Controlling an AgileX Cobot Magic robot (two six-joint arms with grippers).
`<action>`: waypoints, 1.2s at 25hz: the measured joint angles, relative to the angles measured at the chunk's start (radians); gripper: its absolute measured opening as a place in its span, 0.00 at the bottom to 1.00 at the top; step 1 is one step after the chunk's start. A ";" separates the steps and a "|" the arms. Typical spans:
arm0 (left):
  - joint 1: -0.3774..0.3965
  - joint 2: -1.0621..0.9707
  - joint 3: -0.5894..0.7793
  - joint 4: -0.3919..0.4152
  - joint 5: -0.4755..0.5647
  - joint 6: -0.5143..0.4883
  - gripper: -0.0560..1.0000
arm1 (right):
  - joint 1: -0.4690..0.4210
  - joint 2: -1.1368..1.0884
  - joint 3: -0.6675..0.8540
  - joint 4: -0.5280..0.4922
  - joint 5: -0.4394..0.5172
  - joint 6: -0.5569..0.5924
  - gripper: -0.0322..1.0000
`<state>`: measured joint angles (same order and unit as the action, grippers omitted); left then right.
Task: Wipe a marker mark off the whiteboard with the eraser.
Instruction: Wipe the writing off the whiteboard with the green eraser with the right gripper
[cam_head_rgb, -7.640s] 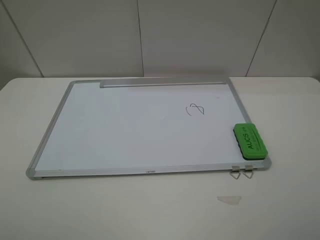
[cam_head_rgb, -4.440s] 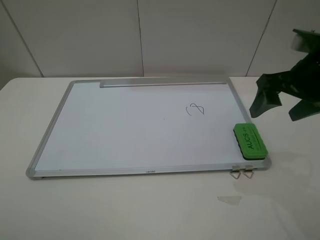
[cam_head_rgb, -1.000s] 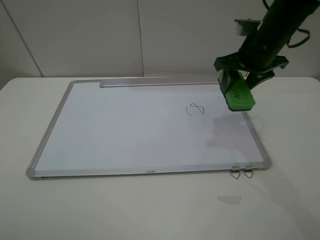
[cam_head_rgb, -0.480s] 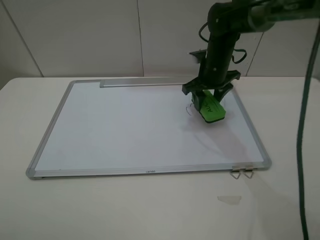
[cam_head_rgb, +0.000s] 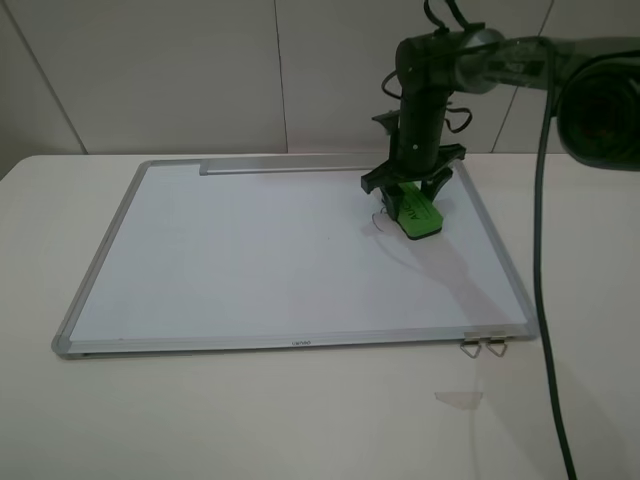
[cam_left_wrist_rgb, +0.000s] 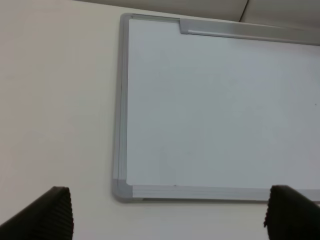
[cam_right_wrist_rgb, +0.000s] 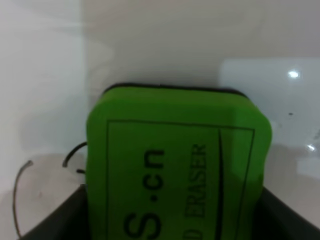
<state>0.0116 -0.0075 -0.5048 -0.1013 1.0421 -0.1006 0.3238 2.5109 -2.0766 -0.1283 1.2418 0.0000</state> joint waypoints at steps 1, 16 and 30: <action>0.000 0.000 0.000 0.000 0.000 0.000 0.79 | 0.000 0.008 -0.003 0.000 0.000 0.000 0.61; 0.000 0.000 0.000 0.000 0.000 0.003 0.79 | 0.062 0.034 -0.022 0.098 0.000 -0.048 0.61; 0.000 0.000 0.000 0.000 0.000 0.004 0.79 | 0.224 0.039 -0.025 0.161 -0.005 -0.062 0.61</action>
<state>0.0116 -0.0075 -0.5048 -0.1017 1.0421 -0.0971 0.5477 2.5495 -2.1013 0.0323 1.2366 -0.0618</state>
